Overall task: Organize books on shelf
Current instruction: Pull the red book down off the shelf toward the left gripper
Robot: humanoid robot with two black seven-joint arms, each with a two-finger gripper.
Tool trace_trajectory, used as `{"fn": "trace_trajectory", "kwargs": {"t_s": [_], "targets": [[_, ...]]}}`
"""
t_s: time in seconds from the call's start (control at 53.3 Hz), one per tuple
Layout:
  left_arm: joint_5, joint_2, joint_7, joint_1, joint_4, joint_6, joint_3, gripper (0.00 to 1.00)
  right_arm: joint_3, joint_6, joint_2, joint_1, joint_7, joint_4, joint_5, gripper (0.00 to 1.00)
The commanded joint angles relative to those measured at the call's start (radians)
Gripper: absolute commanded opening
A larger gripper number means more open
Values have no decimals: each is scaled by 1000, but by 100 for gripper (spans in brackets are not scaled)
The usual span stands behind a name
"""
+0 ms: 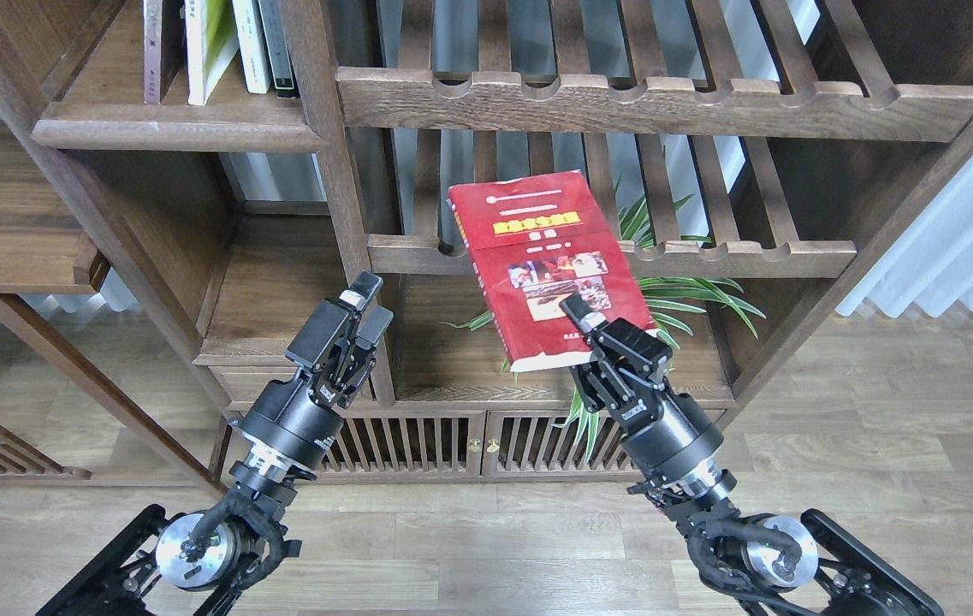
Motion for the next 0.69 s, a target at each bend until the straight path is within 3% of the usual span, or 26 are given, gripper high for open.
{"fn": "trace_trajectory", "kwargs": {"t_s": [0.0, 0.244, 0.544, 0.675], "targets": [[-6, 0, -1, 3, 0, 0, 17, 81, -6, 0, 1, -8, -37, 0, 1, 3], [-7, 0, -5, 11, 2, 0, 108, 83, -65, 0, 0, -6, -58, -21, -1, 3], [-29, 0, -5, 9, -2, 0, 126, 82, -104, 0, 0, -8, -75, -55, -1, 4], [-53, 57, -3, 8, -5, 0, 152, 82, -107, 0, 4, -6, -91, -64, -1, 4]]}}
